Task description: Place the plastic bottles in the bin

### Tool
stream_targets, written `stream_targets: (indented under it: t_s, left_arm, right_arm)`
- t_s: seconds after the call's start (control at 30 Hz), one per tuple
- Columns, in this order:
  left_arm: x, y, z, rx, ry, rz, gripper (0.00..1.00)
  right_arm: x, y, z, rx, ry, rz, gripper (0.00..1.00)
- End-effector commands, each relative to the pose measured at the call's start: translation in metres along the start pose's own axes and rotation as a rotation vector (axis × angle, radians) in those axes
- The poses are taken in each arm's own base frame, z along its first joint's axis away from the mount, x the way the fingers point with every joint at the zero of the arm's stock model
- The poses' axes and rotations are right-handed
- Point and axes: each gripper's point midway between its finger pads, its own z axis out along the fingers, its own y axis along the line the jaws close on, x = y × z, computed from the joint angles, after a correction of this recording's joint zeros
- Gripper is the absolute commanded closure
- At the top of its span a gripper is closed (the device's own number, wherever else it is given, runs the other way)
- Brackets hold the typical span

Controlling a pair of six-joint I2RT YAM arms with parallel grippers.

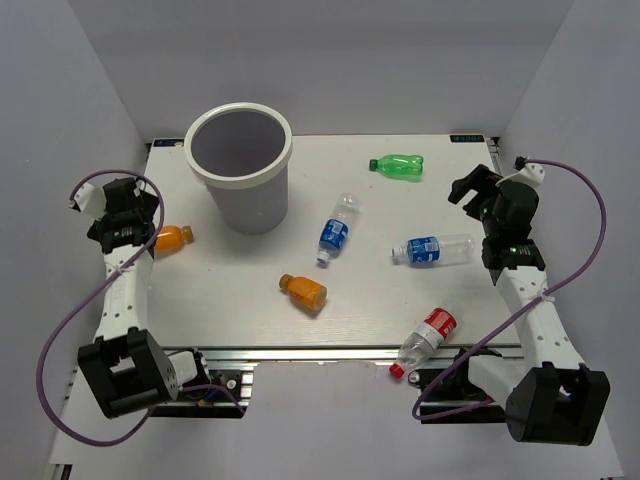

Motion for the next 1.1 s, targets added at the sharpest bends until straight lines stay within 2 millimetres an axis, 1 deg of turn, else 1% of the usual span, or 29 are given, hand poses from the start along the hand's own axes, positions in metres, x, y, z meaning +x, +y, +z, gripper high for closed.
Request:
stream_targets:
  t_s: [0.0,0.07,0.13,0.2,0.27,0.3,0.4,0.43,0.53,0.63,0.7,0.8,0.83,0.9,0.93,1.03,1.07]
  left_arm:
    - [0.014,0.006,0.004,-0.048,0.077,-0.040,0.02]
    - [0.026,0.013,0.011,-0.087,0.098,-0.090,0.02]
    - [0.036,0.014,0.016,-0.089,0.122,-0.115,0.02]
    - [0.049,0.019,0.026,-0.106,0.145,-0.121,0.02]
    - [0.056,0.019,0.035,-0.116,0.148,-0.150,0.02]
    - [0.066,0.022,0.043,-0.134,0.169,-0.144,0.02]
    - [0.081,0.020,0.055,-0.159,0.221,-0.154,0.02]
    - [0.095,0.025,0.063,-0.192,0.254,-0.153,0.02]
    - [0.116,0.031,0.070,-0.217,0.310,-0.148,0.02]
    - [0.129,0.034,0.071,-0.218,0.358,-0.135,0.02]
    - [0.138,0.041,0.068,-0.231,0.387,-0.111,0.02]
    - [0.147,0.043,0.066,-0.204,0.414,-0.090,0.02]
    - [0.157,0.043,0.063,-0.187,0.457,-0.088,0.02]
    - [0.169,0.045,0.058,-0.180,0.505,-0.083,0.02]
    - [0.179,0.048,0.053,-0.179,0.545,-0.083,0.02]
    - [0.188,0.053,0.042,-0.182,0.556,-0.085,0.02]
    - [0.194,0.058,0.039,-0.182,0.562,-0.085,0.02]
  right_arm:
    - [-0.033,0.013,-0.004,-0.041,-0.109,-0.007,0.11]
    - [-0.035,0.023,-0.004,-0.102,-0.122,-0.038,0.11]
    - [-0.032,0.026,-0.004,-0.130,-0.113,-0.069,0.11]
    - [-0.032,0.022,-0.002,-0.114,-0.119,-0.092,0.11]
    - [-0.030,0.018,0.002,-0.093,-0.109,-0.104,0.11]
    - [-0.031,0.017,0.003,-0.085,-0.111,-0.105,0.11]
    - [-0.028,0.020,0.006,-0.112,-0.099,-0.152,0.11]
    - [-0.027,0.020,0.009,-0.111,-0.088,-0.158,0.11]
    - [-0.027,0.016,0.015,-0.086,-0.081,-0.159,0.11]
    - [-0.025,0.016,0.017,-0.086,-0.079,-0.161,0.11]
    - [-0.027,0.018,0.018,-0.100,-0.094,-0.162,0.11]
    - [-0.026,0.017,0.021,-0.101,-0.102,-0.162,0.11]
    - [-0.026,0.018,0.022,-0.101,-0.102,-0.160,0.11]
    - [-0.025,0.018,0.024,-0.102,-0.091,-0.153,0.11]
    - [-0.025,0.019,0.025,-0.107,-0.090,-0.152,0.11]
    - [-0.022,0.019,0.027,-0.105,-0.079,-0.149,0.11]
    - [-0.021,0.019,0.027,-0.107,-0.075,-0.150,0.11]
